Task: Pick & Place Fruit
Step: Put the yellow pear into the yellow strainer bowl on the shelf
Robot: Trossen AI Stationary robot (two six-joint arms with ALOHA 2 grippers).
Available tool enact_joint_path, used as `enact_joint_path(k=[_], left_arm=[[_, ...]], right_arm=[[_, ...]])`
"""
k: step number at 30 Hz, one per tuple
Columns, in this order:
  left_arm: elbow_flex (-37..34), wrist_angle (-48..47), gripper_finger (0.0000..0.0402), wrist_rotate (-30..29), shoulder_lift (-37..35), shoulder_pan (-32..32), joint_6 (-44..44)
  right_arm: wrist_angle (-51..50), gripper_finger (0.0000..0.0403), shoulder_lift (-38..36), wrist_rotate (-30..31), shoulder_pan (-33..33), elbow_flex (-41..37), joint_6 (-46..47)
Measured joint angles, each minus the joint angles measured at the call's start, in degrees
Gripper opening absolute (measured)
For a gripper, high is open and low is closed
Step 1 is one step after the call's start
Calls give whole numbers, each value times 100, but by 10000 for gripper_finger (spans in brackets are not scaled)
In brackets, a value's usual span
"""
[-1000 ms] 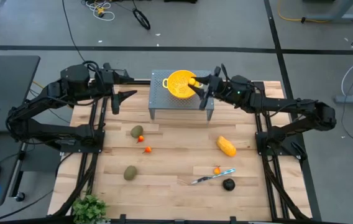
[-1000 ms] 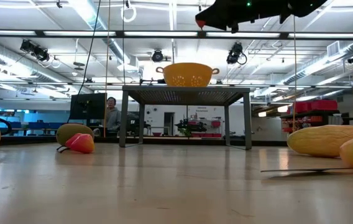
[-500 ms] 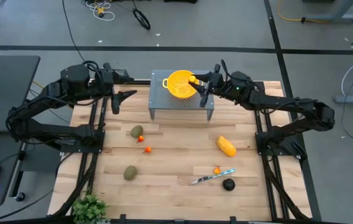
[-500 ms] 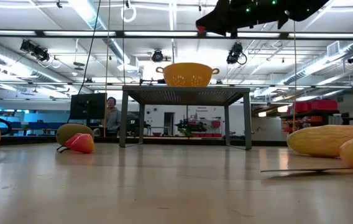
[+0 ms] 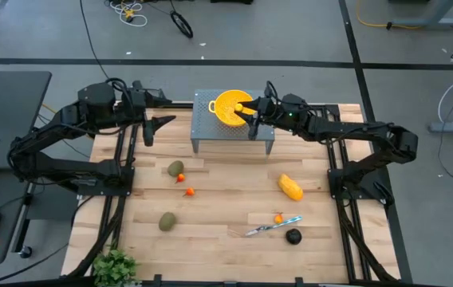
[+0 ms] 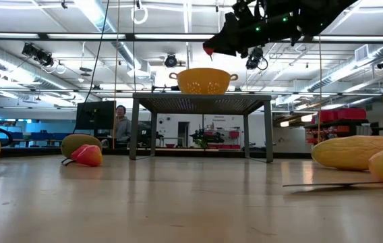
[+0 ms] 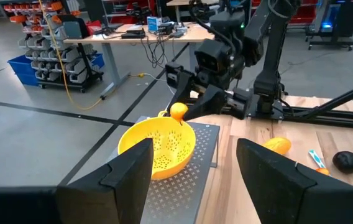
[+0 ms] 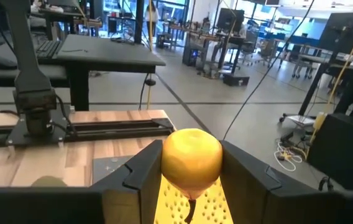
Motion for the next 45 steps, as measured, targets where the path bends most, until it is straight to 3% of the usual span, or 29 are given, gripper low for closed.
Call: enact_joint_path(k=[20,25,32,45], left_arm=[[0,-2,240,48,1,1,44],[0,-2,240,131,1,1,42],[0,-2,240,131,1,-1,42],[0,-3,240,155,1,-1,2]], right_arm=[[2,153,35,215,-24,0,-4],[2,179,35,612,-26,0,34],[0,234,35,658,-26,0,118],[-28,242,35,640,-26,0,108]])
